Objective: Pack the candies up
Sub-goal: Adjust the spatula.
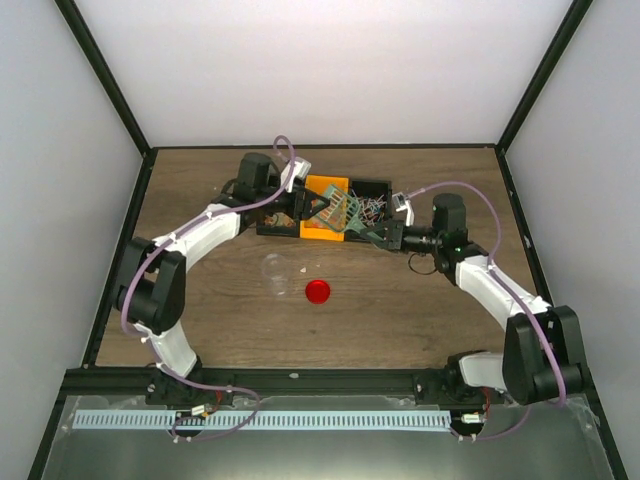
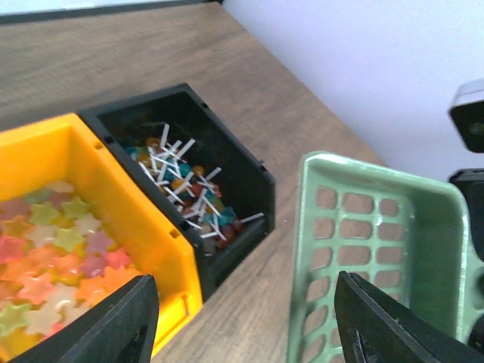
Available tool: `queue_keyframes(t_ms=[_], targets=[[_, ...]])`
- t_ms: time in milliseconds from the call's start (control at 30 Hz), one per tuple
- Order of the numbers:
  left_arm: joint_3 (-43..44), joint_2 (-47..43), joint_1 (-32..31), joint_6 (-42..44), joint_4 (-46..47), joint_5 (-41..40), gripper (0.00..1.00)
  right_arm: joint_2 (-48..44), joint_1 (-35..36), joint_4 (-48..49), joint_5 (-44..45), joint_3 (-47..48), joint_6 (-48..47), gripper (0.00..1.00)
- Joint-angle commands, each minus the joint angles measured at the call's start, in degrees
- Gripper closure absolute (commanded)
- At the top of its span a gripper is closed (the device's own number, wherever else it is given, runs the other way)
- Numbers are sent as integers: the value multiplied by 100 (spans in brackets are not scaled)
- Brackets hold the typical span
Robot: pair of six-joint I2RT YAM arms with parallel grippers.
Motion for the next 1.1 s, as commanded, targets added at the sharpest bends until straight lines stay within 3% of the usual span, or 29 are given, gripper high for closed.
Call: queue_keyframes(t_ms=[0, 67, 167, 367, 400, 500, 667, 800, 933, 1067], targets=[[82, 187, 13, 176, 11, 854, 37, 117, 44, -252, -244, 234, -436, 99], [127, 240, 11, 266, -128, 915, 46, 149, 44, -158, -281, 219, -415, 99], [132, 252, 11, 342, -236, 904, 68, 213, 32, -84, -338, 247, -386, 99], [81, 262, 30, 158, 6, 1073, 84, 247, 41, 11, -392, 272, -308, 99], [80, 295, 28, 99, 58, 1125, 88, 235, 32, 36, -389, 267, -298, 95], [12, 382, 72, -506, 481, 1312, 95, 58, 40, 131, -113, 182, -216, 60], [-121, 613, 153, -1771, 1691, 1375, 96, -620, 31, 1059, 917, -391, 452, 37], [-467, 721, 161, -2787, 2838, 1207, 96, -1004, 44, 2284, 1516, -995, 1177, 33], [-1051, 696, 153, -4204, 4608, 1076, 96, -1075, 41, 2628, 1948, -1135, 1475, 33], [-1247, 693, 153, -4452, 5028, 906, 96, -957, 38, 3179, 2072, -1225, 1707, 37]])
